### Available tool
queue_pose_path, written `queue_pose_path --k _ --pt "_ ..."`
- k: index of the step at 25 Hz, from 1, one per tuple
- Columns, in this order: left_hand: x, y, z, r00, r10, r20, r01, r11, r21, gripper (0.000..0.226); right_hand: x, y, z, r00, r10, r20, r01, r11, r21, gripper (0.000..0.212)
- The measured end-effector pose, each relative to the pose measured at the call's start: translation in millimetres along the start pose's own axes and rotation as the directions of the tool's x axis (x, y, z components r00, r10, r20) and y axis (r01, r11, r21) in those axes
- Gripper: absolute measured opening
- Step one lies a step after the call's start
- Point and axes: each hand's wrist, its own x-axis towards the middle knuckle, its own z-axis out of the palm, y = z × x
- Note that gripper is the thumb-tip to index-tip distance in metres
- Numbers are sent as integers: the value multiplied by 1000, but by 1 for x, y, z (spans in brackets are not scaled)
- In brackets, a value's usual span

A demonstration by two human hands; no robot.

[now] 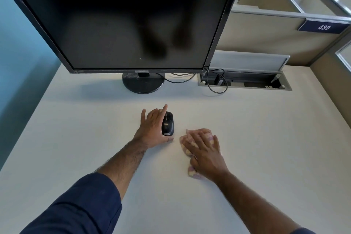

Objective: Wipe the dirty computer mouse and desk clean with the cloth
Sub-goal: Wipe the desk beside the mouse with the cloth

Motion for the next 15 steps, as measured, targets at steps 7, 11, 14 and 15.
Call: queue_pose_path --k 7,11,14,15 --pt "0 17 13 998 31 55 -32 999 14 130 8 13 -1 988 155 -22 -154 988 24 58" --pt "-1 21 17 997 41 65 -43 999 29 130 8 14 0 987 154 -41 -153 988 27 57" --pt "-7 18 17 995 31 92 -30 1000 -5 130 9 16 1 988 153 -19 -153 988 12 57" --pt "-10 16 18 996 27 87 -27 1000 -2 127 9 19 1 986 167 -16 -167 986 25 57"
